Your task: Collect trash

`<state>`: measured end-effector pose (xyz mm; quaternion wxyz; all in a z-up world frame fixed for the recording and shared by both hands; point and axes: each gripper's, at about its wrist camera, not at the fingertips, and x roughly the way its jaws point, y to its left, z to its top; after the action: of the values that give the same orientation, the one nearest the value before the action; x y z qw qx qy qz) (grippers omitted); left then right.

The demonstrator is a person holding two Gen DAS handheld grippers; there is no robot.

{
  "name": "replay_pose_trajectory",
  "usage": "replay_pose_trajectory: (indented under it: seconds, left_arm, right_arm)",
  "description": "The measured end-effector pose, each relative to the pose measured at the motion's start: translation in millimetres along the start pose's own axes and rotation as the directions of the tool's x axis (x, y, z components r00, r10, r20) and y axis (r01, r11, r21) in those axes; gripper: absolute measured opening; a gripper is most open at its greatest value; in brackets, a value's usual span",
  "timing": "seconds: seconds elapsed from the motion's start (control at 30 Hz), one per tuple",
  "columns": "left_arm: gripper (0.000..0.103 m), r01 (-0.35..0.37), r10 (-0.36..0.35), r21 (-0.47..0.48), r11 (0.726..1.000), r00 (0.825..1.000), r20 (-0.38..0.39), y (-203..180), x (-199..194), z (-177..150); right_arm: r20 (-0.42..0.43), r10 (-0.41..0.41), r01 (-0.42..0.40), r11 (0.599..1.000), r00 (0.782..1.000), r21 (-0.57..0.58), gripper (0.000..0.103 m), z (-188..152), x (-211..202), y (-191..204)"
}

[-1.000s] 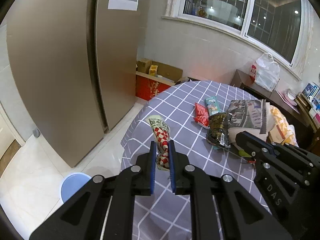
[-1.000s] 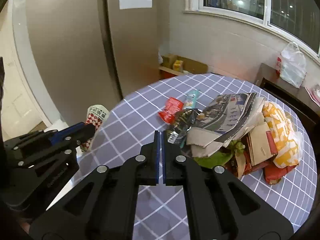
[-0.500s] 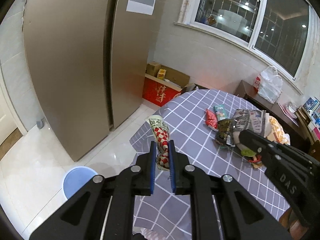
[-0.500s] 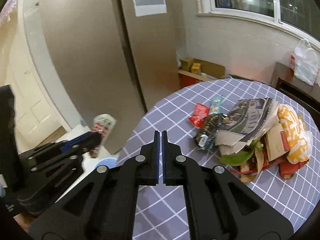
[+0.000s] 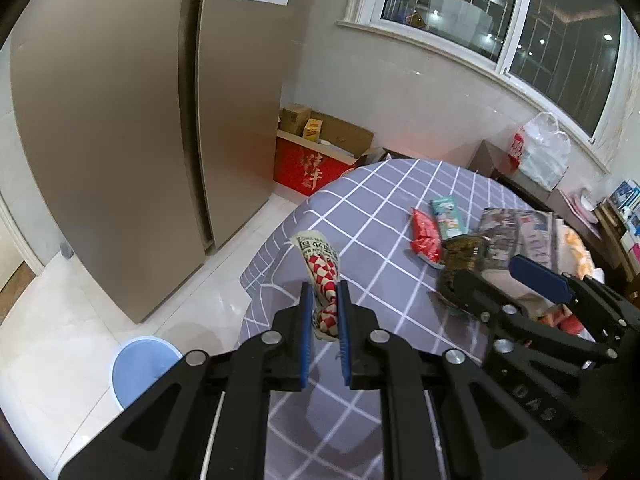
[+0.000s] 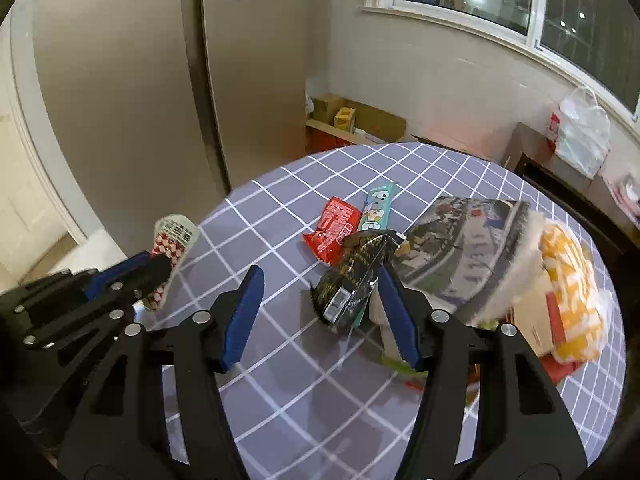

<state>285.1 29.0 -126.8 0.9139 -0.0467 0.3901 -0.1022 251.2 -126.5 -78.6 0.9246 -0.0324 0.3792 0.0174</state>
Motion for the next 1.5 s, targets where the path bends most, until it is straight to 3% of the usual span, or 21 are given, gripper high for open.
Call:
replay_pose_trajectory:
  seconds: [0.1, 0.17, 0.2, 0.3, 0.43, 0.9, 1.17, 1.3, 1.33, 1.4, 1.43, 1.5]
  left_arm:
    - [0.011, -0.009, 0.01, 0.009, 1.0, 1.0, -0.009, 0.0, 9.7, 0.9]
    - [0.011, -0.009, 0.01, 0.015, 1.0, 1.0, -0.017, -0.5, 14.7, 0.0]
    - [0.011, -0.008, 0.009, 0.017, 1.0, 1.0, -0.02, -1.0, 16.7, -0.6]
    - [0.011, -0.002, 0.002, 0.023, 1.0, 1.0, -0.025, -4.1, 20.3, -2.0]
    - [0.011, 0.008, -0.007, 0.027, 1.0, 1.0, -0.025, -9.6, 19.7, -2.0]
    - [0.011, 0.029, -0.029, 0.032, 0.999, 1.0, 0.007, -19.8, -13.9, -4.3]
    - [0.011, 0.016, -0.016, 0.031, 0.999, 1.0, 0.009, -12.6, -29.1, -14.8]
    - [0.011, 0.003, -0.003, 0.028, 1.0, 1.0, 0.002, -10.2, -26.8, -19.3]
    - [0.011, 0.004, -0.004, 0.025, 1.0, 1.0, 0.001, -9.9, -26.0, -19.7]
    - [0.011, 0.005, -0.005, 0.02, 1.0, 1.0, -0.004, -9.7, -22.0, -19.4]
    - [0.011, 0.004, -0.004, 0.022, 1.0, 1.0, -0.006, -9.7, -20.1, -19.4]
    - [0.011, 0.001, -0.001, 0.027, 1.0, 1.0, -0.011, -10.6, -15.2, -19.3]
  right_arm:
    - [-0.031, -0.049, 0.048, 0.999, 0.998, -0.026, 0.052, -1.5, 18.5, 2.5]
    - [-0.03, -0.118, 0.116, 0.992, 0.993, -0.058, 0.038, -4.2, 25.4, 4.2]
    - [-0.025, -0.135, 0.133, 0.989, 0.991, -0.066, 0.036, -6.1, 27.1, 3.4]
    - [-0.022, -0.132, 0.13, 0.989, 0.991, -0.069, 0.022, -8.9, 25.0, -0.9]
    - [-0.03, -0.071, 0.07, 0.997, 0.997, -0.039, 0.01, -13.0, 20.1, -12.6]
    - [0.017, 0.058, -0.058, 0.998, 0.998, 0.008, 0.001, -14.1, -16.8, -12.0]
    - [-0.014, 0.133, -0.132, 0.991, 0.991, 0.015, 0.002, -17.4, -26.1, 3.9]
    - [-0.006, 0.09, -0.09, 0.995, 0.996, 0.034, 0.003, -21.1, -20.8, -1.8]
    - [-0.016, 0.092, -0.092, 0.995, 0.996, 0.035, 0.009, -21.6, -17.7, -2.5]
    - [-0.026, 0.061, -0.06, 0.998, 0.998, 0.016, 0.032, -23.8, -10.2, -2.3]
    - [-0.026, 0.056, -0.055, 0.998, 0.998, 0.008, 0.052, -24.3, -7.7, -2.3]
    - [-0.019, 0.03, -0.03, 0.999, 0.999, -0.024, 0.052, -25.3, -2.8, 0.2]
